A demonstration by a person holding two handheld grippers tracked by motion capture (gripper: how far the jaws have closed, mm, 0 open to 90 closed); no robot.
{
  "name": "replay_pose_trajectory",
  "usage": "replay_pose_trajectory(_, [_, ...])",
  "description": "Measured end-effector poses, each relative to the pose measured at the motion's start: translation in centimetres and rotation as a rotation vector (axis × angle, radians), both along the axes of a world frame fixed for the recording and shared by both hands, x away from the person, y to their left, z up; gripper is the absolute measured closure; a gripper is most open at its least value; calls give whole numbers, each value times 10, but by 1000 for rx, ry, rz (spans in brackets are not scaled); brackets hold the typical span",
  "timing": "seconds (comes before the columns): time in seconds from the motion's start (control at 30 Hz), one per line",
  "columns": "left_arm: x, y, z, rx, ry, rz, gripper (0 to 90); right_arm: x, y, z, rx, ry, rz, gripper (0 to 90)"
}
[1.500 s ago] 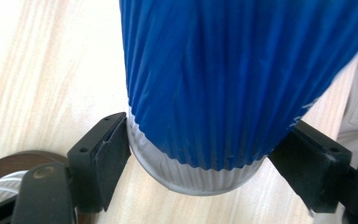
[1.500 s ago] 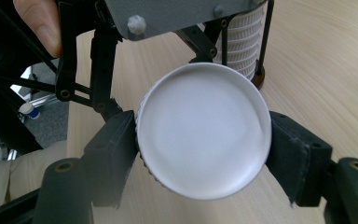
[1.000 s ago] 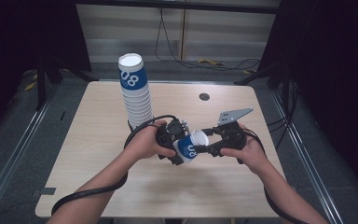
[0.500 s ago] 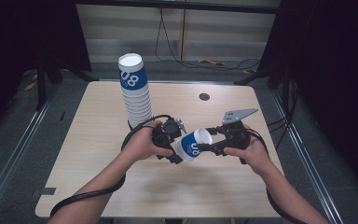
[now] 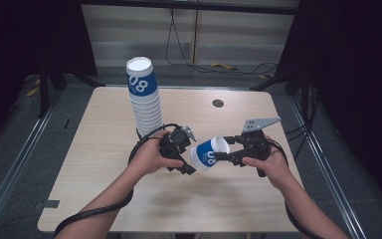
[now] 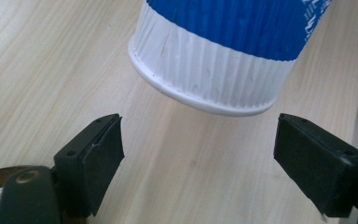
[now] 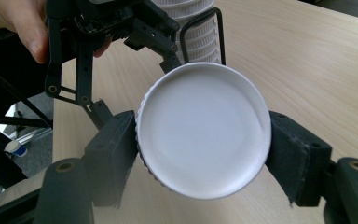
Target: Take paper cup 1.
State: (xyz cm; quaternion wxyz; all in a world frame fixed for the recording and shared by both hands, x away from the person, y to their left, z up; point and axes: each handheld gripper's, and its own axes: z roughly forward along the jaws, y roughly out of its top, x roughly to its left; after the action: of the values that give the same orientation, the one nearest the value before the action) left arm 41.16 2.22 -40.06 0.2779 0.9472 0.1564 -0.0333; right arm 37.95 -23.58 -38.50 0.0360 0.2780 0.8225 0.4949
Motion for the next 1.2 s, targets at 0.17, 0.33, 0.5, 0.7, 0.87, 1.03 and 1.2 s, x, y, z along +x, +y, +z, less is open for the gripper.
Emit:
replay_pose_trajectory(0.17, [-1, 3, -3, -33, 11, 12, 157, 2, 0, -2, 8, 6, 7, 288])
replay_pose_trajectory(0.33, [0, 8, -5, -64, 7, 38, 156, 3, 1, -4, 13, 8, 0, 288])
replay_pose_trajectory(0.5, [-1, 10, -7, -86, 0, 52, 156, 4, 3, -5, 14, 15, -1, 288])
replay_pose_trajectory(0.7, [0, 10, -8, -97, -4, 44, 156, 4, 3, -6, 11, 14, -6, 288])
replay_pose_trajectory(0.87, [0, 8, -10, -96, 8, 46, 156, 4, 1, -6, 20, 19, -9, 288])
replay_pose_trajectory(1.03, [0, 4, -9, -110, 1, 41, 156, 3, 0, -7, 24, 23, -10, 288])
replay_pose_trajectory(1.2, [-1, 2, -9, -117, -13, 36, 155, 3, 2, -6, 33, 26, -10, 288])
